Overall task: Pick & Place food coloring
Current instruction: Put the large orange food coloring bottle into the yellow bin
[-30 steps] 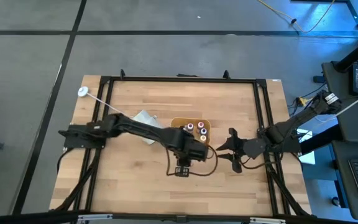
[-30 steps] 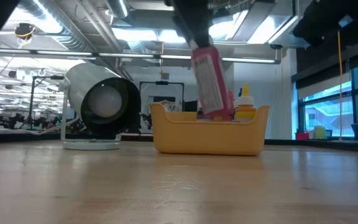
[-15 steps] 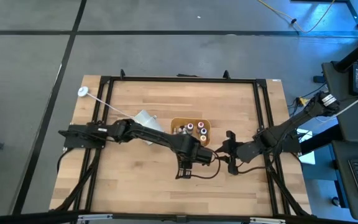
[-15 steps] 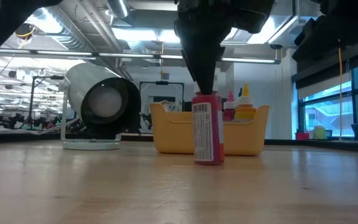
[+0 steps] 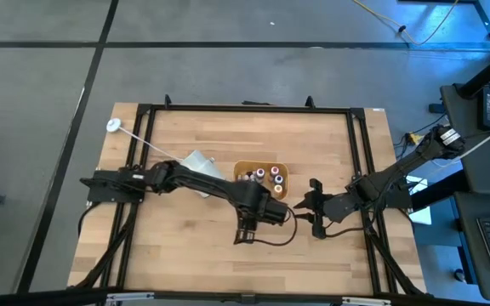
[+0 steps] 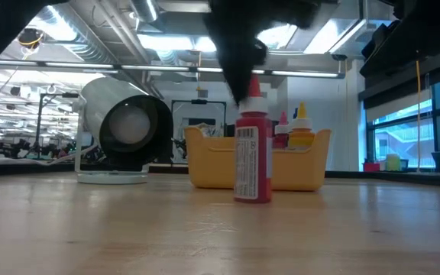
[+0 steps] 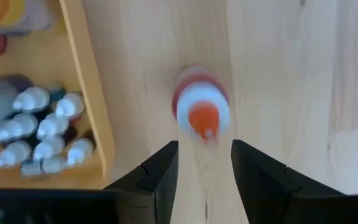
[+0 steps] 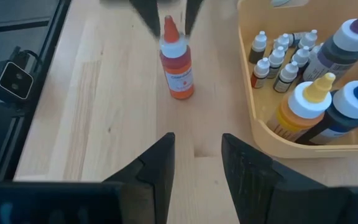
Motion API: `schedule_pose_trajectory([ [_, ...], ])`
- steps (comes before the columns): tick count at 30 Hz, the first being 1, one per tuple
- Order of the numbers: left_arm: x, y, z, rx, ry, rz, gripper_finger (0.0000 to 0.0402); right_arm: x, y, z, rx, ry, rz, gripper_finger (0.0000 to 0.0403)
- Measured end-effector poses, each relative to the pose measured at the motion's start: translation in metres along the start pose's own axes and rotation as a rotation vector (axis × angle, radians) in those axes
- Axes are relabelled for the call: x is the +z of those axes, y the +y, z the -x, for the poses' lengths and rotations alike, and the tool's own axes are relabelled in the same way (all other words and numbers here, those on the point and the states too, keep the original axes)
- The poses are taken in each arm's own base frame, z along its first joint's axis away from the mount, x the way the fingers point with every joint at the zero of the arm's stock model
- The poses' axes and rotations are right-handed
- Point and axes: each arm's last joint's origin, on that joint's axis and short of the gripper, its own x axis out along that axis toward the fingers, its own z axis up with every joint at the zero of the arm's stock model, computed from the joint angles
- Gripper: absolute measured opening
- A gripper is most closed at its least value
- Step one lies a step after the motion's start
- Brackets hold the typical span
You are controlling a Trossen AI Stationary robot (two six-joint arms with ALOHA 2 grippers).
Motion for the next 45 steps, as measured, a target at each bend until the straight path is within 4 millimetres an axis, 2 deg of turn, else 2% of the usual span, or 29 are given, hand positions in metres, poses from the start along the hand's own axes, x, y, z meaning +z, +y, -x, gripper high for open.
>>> schedule_pose_trajectory([
  [5,-0.012,0.001,0.027,-0.005,-0.010,-0.030,0.0145,0.000,0.000,0.000,0.002,-0.001,-0.001,0.0134],
  [10,-0.025,-0.005,0.069,-0.007,-0.121,-0.111,0.0144,0.001,0.000,0.000,0.004,-0.006,-0.004,0.0134],
  [17,-0.039,-0.015,0.112,-0.017,-0.279,-0.184,0.0145,0.008,0.007,-0.005,0.046,-0.086,-0.028,0.0134],
  [20,-0.045,-0.019,0.124,-0.014,-0.318,-0.184,0.0143,0.009,0.009,-0.010,0.049,-0.098,0.014,0.0134],
  [25,-0.054,-0.026,0.139,0.089,-0.373,-0.148,0.0146,0.006,0.010,-0.014,0.055,-0.070,0.020,0.0134],
  [30,-0.064,-0.033,0.137,0.175,-0.419,-0.132,0.0142,0.007,0.011,-0.014,0.081,-0.065,0.023,0.0134],
  [34,-0.088,-0.031,0.123,0.166,-0.495,-0.091,0.0142,0.007,0.011,-0.014,0.082,-0.067,0.023,0.0134],
  [37,-0.116,-0.025,0.110,0.138,-0.604,-0.056,0.0141,0.009,0.012,-0.014,0.093,-0.090,0.014,0.0134],
  [45,-0.198,-0.007,0.081,0.081,-1.055,-0.092,0.0141,0.018,0.015,-0.013,0.128,-0.171,-0.016,0.0134],
])
